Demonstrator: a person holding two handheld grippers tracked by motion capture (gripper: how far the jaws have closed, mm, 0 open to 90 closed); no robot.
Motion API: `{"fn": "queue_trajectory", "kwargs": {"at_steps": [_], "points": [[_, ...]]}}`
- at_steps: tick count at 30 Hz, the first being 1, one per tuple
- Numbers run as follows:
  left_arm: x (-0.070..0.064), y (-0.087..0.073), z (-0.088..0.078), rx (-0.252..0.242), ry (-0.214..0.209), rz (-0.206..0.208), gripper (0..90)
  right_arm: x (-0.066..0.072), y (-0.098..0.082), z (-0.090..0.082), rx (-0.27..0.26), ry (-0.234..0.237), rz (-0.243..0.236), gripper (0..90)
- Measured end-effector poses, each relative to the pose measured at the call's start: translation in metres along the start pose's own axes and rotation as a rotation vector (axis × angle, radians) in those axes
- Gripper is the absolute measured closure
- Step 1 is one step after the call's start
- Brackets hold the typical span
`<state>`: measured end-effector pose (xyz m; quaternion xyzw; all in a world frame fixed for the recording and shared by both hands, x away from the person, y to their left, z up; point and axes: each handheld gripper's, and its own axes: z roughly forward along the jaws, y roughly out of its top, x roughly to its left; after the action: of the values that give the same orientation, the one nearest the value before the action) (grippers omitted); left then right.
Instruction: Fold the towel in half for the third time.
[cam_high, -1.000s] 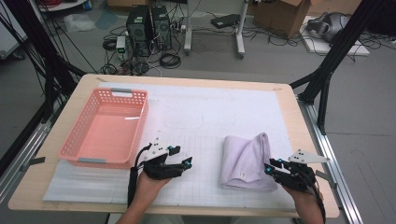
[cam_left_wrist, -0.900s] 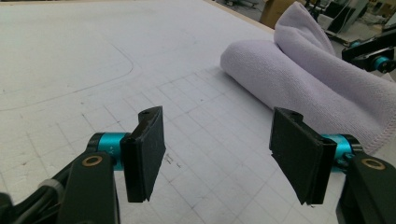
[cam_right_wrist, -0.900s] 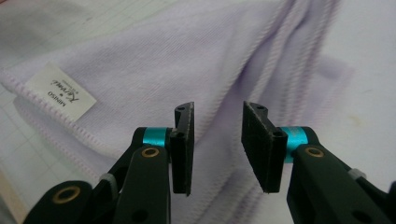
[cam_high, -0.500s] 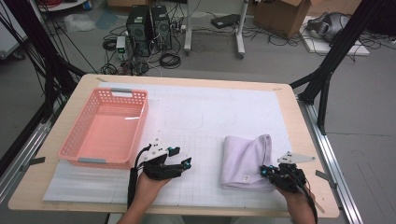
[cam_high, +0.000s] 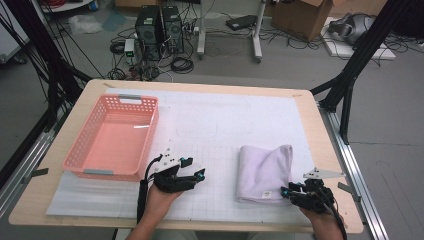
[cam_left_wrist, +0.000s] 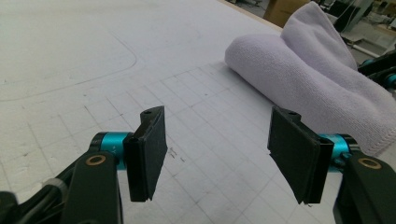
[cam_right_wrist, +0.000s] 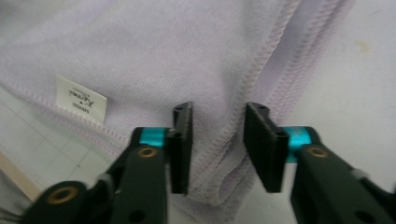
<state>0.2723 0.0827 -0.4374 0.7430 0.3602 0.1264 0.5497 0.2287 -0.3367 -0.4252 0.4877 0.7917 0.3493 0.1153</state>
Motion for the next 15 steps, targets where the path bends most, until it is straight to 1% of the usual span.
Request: {"fn": "queue_trajectory", "kwargs": {"at_steps": [1, 2, 3, 4, 7, 9, 10, 11, 12, 13, 15], "points": [[0.0, 0.0, 0.0, 0.001, 0.001, 0.0, 37.6, 0.0, 0.0, 0.0, -0.001, 0.01, -0.002, 79.3], [0.001, 0.0, 0.0, 0.001, 0.003, 0.003, 37.6, 0.0, -0.001, -0.001, -0.002, 0.016, -0.018, 84.1], [0.001, 0.0, -0.001, -0.001, 0.004, 0.0, 37.6, 0.0, -0.001, -0.002, -0.003, 0.021, -0.031, 85.5], [0.001, 0.0, -0.001, -0.003, 0.006, 0.0, 37.7, -0.001, -0.001, -0.005, -0.009, 0.021, -0.03, 86.2], [0.002, 0.0, -0.003, -0.011, 0.013, -0.006, 37.7, -0.004, -0.002, -0.018, -0.029, -0.015, -0.019, 86.3], [0.003, 0.001, -0.004, -0.015, 0.016, -0.002, 37.8, -0.006, -0.004, -0.028, -0.016, -0.057, -0.016, 86.1], [0.004, 0.001, -0.004, -0.015, 0.02, -0.005, 37.8, -0.007, -0.006, -0.03, -0.005, -0.058, -0.009, 85.4], [0.004, 0.001, -0.004, -0.016, 0.021, -0.005, 37.7, -0.01, -0.009, -0.03, 0.014, -0.041, 0.003, 82.3], [0.004, 0.001, -0.004, -0.016, 0.02, -0.004, 37.7, -0.01, -0.011, -0.029, 0.029, -0.04, 0.005, 76.0], [0.004, 0.001, -0.004, -0.016, 0.021, -0.004, 37.8, -0.01, -0.013, -0.029, 0.015, -0.06, -0.001, 67.9], [0.004, 0.001, -0.004, -0.015, 0.023, -0.004, 37.7, -0.009, -0.009, -0.033, -0.028, -0.067, 0.001, 63.2]]}}
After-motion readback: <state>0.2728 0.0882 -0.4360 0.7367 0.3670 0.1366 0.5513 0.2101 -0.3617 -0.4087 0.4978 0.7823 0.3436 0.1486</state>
